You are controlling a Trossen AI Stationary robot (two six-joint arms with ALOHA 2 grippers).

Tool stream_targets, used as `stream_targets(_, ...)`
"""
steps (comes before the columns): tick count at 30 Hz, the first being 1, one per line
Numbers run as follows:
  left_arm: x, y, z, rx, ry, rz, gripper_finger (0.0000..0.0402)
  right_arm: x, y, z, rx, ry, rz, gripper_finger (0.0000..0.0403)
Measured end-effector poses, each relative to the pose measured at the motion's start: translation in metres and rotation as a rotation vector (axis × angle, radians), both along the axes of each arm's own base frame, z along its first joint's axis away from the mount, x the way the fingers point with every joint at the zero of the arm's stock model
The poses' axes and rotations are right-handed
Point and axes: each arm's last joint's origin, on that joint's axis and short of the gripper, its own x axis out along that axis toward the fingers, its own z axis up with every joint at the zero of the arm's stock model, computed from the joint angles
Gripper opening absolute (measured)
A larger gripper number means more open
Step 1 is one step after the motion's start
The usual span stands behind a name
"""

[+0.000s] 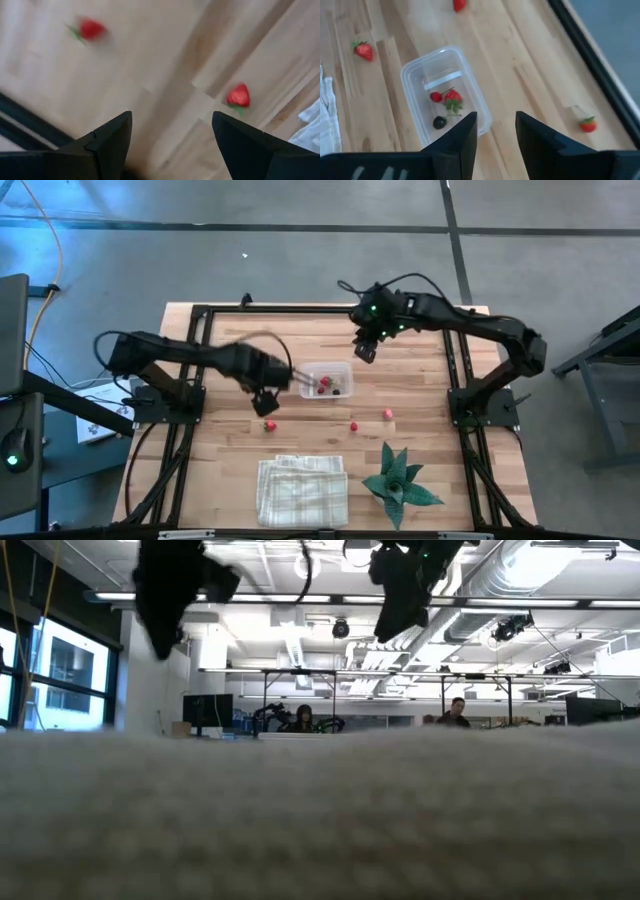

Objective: Pick and placing Produce into tupperware
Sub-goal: Put the bottom red strawberry into the transparent bin

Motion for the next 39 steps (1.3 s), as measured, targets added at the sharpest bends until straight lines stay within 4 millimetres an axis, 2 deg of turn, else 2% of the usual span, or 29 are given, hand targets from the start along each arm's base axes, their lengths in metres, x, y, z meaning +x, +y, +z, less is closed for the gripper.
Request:
stream_targets(3,-0.001,-0.016,-0.03,-0.052,-0.007,-0.006,0.0266,-0.005,-0.003,0.005,-0.019,-0.008,0.004,0.0126)
stream_targets(6,0.002,-0.033,-0.049,-0.097,-0.066,-0.071,0.0266,-0.008,-0.006,0.005,-0.025,0.0,0.003,0.0126)
stream_targets(14,-0.008,-0.062,-0.073,-0.099,-0.014,-0.251,0.0266,-0.009,-0.008,0.003,-0.021,0.015,0.0,0.0126)
stream_targets(28,-0.007,-0.066,-0.091,-0.039,-0.061,-0.537,0.0266,-0.01,-0.007,0.001,0.027,0.028,-0.049,0.0126)
stream_targets(39,-0.014,-0.066,-0.103,-0.064,-0.046,-0.57,0.0266,-0.01,-0.007,0.001,0.026,0.029,-0.056,0.0126)
